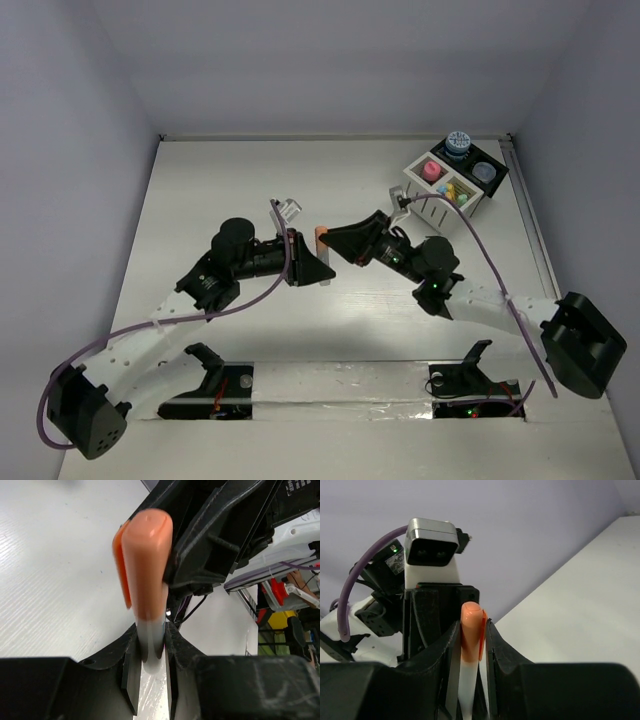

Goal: Sort the stationery into containers
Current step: Close the pen cap on the pen.

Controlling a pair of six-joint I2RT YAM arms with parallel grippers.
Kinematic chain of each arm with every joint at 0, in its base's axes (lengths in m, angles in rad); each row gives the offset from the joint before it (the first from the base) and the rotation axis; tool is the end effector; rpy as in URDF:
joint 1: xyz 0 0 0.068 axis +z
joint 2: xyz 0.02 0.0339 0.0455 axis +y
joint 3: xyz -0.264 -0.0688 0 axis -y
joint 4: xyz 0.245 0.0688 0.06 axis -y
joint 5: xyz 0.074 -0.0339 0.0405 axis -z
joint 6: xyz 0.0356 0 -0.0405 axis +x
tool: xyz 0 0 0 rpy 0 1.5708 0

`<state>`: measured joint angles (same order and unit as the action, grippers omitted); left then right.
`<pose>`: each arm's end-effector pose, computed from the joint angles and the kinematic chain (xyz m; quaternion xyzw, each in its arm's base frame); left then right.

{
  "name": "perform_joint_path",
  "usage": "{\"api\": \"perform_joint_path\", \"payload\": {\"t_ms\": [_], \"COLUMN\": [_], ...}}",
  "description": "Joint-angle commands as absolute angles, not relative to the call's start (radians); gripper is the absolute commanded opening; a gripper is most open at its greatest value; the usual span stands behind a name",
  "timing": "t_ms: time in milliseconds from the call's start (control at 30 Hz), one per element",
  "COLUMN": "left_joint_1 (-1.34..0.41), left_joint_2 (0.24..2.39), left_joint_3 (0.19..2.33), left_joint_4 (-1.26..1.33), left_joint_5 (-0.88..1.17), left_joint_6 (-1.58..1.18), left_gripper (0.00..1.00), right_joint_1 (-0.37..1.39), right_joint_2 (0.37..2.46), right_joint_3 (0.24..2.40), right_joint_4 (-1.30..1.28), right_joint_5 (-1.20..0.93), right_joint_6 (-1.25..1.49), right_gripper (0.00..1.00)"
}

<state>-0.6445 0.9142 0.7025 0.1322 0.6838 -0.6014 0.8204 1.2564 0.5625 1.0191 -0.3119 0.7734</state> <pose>0.1562 -0.1455 0.3217 0.2423 0.6871 -0.5730 0.3754 0.1743 0.2030 0.2885 -0.1397 0.5731 0.6372 0.4960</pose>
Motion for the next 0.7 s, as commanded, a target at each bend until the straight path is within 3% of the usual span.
{"api": "perform_joint_path", "payload": {"t_ms": [0,367,533,633,667], "left_joint_1": [-0.532,-0.523,-0.523,-0.523,-0.523], "left_joint_2": [0.793,0.857,0.844,0.822,0.816], "left_joint_3": [0.879,0.930,0.874,0.855,0.821], "left_joint_4": [0.592,0.617,0.614,0.586,0.584], "left_joint_5": [0.411,0.475,0.470,0.472,0.472], "left_joint_6": [-0.588,-0.600,-0.608,-0.601,-0.603], "left_gripper": [0.00,0.00,0.00,0.00,0.00], "right_joint_1": [0.908,0.884,0.884,0.865,0.856], "right_joint_2": [1.217,1.229,1.065,1.016,0.984], "right_joint_3": [0.425,0.394,0.434,0.495,0.515], "right_joint_4": [0.580,0.517,0.390,0.290,0.272], "right_joint_5": [-0.548,-0.632,-0.470,-0.407,-0.402], "right_joint_6": [0.703,0.686,0.640,0.578,0.568], "right_gripper": [0.00,0.00,0.00,0.26,0.48]}}
